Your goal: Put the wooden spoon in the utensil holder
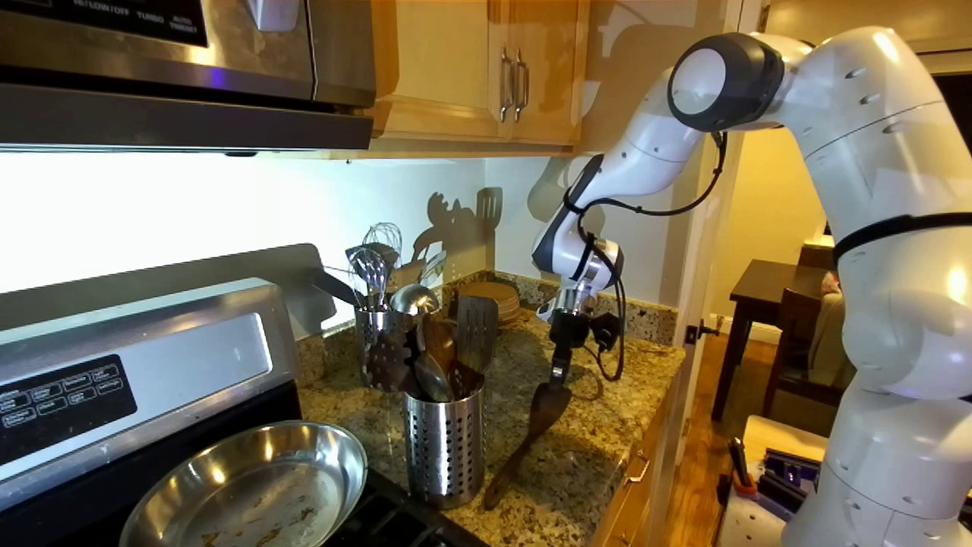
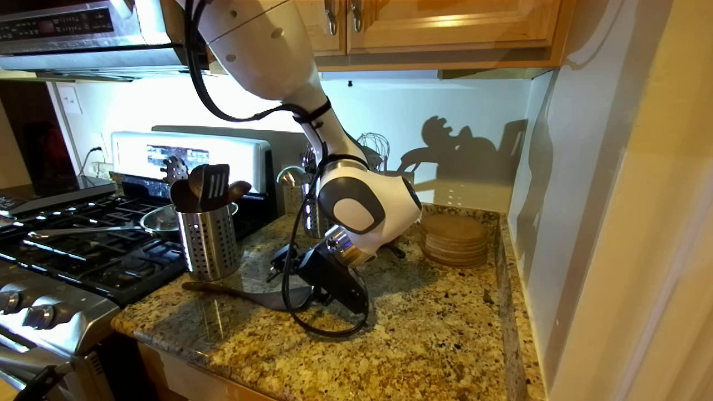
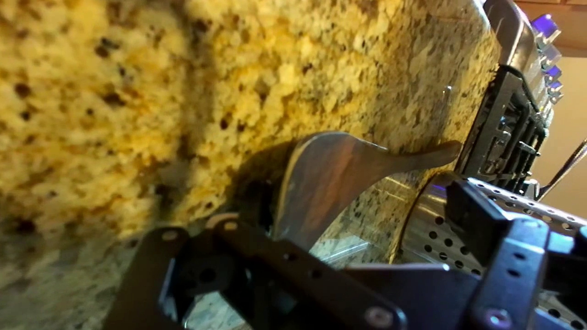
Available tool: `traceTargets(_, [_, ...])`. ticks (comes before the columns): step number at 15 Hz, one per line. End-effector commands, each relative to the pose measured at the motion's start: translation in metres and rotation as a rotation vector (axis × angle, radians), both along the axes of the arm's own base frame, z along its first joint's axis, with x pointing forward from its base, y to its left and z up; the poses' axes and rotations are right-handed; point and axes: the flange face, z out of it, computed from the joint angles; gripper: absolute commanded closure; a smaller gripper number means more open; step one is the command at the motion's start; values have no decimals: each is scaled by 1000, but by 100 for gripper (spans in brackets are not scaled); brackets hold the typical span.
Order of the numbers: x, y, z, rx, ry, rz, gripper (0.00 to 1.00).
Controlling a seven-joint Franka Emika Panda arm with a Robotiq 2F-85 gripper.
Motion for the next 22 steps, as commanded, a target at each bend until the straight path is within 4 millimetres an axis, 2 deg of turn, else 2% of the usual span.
traceTargets(1, [-4,4,-3,14,24,-13,0])
traceTargets(3, [-4,4,-3,12,23,-16,27])
traceTargets(12, [-7,2,-6,16,31,-28,87])
traceTargets(15, [-7,2,-8,17,37,-30,96])
traceTargets(17, [-7,3,-8,27,45,-30,91])
traceTargets(22, [-9,-1,-1,10,54,-28,91])
